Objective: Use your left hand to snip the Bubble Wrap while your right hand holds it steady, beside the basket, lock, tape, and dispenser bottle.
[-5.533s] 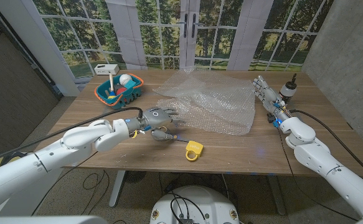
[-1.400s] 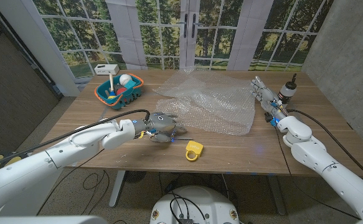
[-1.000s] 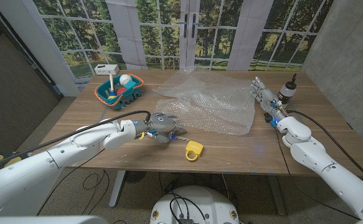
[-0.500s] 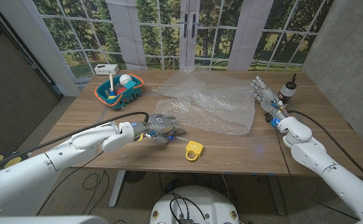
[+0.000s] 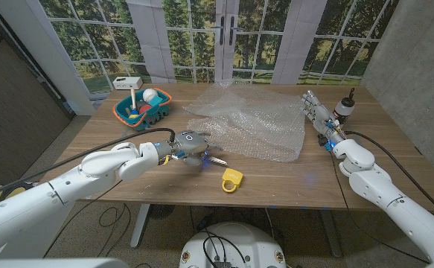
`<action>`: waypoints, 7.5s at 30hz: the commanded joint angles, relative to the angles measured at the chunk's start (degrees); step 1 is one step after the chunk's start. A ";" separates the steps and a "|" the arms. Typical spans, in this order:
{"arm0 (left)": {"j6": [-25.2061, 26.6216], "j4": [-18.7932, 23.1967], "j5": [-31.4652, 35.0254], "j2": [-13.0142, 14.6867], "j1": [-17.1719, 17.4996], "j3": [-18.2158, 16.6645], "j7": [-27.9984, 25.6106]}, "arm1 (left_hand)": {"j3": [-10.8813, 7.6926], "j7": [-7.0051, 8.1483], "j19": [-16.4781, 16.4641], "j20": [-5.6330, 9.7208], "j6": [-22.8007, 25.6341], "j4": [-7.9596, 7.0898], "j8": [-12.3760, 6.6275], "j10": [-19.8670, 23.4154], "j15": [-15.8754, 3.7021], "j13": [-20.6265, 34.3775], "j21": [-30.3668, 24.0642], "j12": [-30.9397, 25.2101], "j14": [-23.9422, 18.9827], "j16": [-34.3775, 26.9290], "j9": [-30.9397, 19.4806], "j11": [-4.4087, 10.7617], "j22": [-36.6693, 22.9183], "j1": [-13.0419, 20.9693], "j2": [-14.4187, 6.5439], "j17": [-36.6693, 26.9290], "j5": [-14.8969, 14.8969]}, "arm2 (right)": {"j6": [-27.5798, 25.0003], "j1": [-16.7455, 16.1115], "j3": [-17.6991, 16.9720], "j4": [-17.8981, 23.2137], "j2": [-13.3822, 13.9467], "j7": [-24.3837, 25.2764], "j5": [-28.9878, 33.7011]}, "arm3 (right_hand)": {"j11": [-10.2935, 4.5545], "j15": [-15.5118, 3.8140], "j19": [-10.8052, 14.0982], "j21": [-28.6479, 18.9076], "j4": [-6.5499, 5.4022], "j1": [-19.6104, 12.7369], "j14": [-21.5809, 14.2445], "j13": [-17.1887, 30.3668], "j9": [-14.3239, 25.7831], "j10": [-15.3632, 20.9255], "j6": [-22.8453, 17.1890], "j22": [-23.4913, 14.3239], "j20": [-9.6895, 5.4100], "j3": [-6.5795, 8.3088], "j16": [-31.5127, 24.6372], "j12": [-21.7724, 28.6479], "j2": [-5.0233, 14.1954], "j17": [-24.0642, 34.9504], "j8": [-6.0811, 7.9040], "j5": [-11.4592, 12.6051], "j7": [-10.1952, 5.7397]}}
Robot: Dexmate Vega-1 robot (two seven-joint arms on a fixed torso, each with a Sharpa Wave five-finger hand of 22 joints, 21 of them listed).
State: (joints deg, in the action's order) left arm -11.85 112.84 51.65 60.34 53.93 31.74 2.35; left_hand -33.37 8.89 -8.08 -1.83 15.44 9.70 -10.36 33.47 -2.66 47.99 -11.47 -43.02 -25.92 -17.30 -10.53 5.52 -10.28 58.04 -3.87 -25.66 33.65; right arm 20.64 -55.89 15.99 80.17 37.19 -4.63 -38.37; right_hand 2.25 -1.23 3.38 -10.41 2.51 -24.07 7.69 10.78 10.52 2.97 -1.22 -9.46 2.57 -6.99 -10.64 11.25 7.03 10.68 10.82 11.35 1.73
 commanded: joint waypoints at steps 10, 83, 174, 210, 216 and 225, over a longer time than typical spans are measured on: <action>0.77 0.06 -5.51 -1.52 0.12 -2.34 -2.04 | -0.66 -1.13 -0.34 -0.12 -0.94 -0.10 0.17 6.52 -9.39 3.62 -0.46 -3.83 0.00 -0.04 -0.05 6.83 -0.22 1.23 -0.59 -1.21 0.83 | 0.53 0.69 -0.23 -0.80 -0.31 -0.51 -0.27 | 0.10 -0.24 -0.02 -0.37 -0.13 0.24 -0.34 0.11 0.13 0.50 -0.61 -0.25 0.37 0.29 -0.57 0.19 0.15 0.03 0.25 -0.12 -0.16; 3.99 -2.95 -16.06 -7.79 3.91 -3.82 -12.68 | 9.88 -4.81 -14.03 6.54 8.49 -0.05 -4.85 6.90 -11.21 -11.67 -4.92 3.31 -34.60 -0.86 -1.70 5.91 -0.45 16.37 -4.50 -0.65 -22.04 | 0.67 -0.98 -1.41 1.05 0.60 0.76 -0.18 | -0.38 -0.29 0.00 -0.37 0.16 0.44 -0.50 0.11 0.12 0.79 -0.62 -0.25 0.49 0.77 -0.58 0.18 0.09 0.01 0.22 -0.19 -0.39; -9.90 -14.89 -80.52 -27.56 1.91 -9.31 -2.73 | 19.24 -5.22 -45.62 10.90 32.27 -1.20 -18.75 14.52 -11.08 -16.61 -25.31 20.01 -38.05 2.28 -8.36 2.04 -1.77 21.40 -4.30 9.84 -22.46 | 4.17 -2.23 -2.41 3.03 -0.31 -7.17 -5.68 | 0.13 -0.36 0.82 -0.49 0.65 0.35 -0.98 0.11 0.11 1.87 -1.65 -0.23 0.11 1.65 -0.62 0.39 0.31 -0.05 0.55 -0.21 -0.04; -0.25 -16.06 -105.22 -34.07 1.15 -9.00 6.63 | 19.26 -5.23 -44.87 10.61 32.71 -1.21 -18.91 15.37 -11.01 -16.02 -27.21 21.21 -37.76 1.90 -7.83 2.17 -1.46 21.87 -4.07 9.16 -22.14 | 4.38 -3.93 -2.01 5.29 1.61 -6.88 -3.40 | 1.67 -0.03 3.89 -1.15 1.94 -1.11 -2.96 0.12 0.11 5.21 -2.48 -0.22 -0.90 2.72 -0.93 1.15 0.10 -0.18 0.43 -0.28 0.92; -0.76 -17.02 -106.25 -34.47 0.56 -9.53 8.40 | 19.29 -5.04 -44.55 10.64 32.80 -1.25 -18.95 15.49 -11.03 -15.82 -27.37 21.30 -37.68 1.90 -7.77 2.39 -1.41 21.84 -4.01 9.12 -22.12 | 1.28 -5.51 -2.22 9.70 4.58 -5.75 -2.63 | 2.26 2.77 9.96 -2.93 2.17 -0.96 -6.91 0.44 0.14 5.91 -1.19 -0.73 2.12 3.05 -2.14 0.97 -0.02 0.33 0.03 -0.42 2.30; -0.93 -19.71 -108.80 -36.05 -0.77 -9.92 12.01 | 19.35 -4.60 -44.24 10.72 32.82 -1.33 -18.98 15.28 -11.04 -15.54 -27.66 21.60 -37.60 1.88 -7.69 2.73 -1.33 21.79 -3.97 9.06 -22.09 | -0.90 -5.75 -2.26 11.30 6.97 -8.41 -3.81 | 3.83 4.64 17.33 -5.12 2.79 -1.50 -10.22 0.64 0.15 6.30 -0.64 -0.95 3.45 3.58 -2.90 0.90 -0.19 0.70 0.13 -0.40 3.67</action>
State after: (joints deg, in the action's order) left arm -12.75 95.48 -54.31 25.74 54.44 22.35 10.75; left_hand -13.78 4.00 -52.48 7.38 47.99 8.53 -28.90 48.65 -11.36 32.28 -38.81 -21.60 -63.48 -15.08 -17.98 7.98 -11.44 75.23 -3.72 -16.33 11.27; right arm 22.61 -60.85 13.93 88.70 41.42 -11.16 -41.23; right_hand 5.38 2.52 17.92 -14.67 4.90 -24.83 -1.35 11.27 10.52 9.13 -1.93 -10.29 5.92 -3.68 -12.96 12.14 6.88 11.08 11.11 11.01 4.31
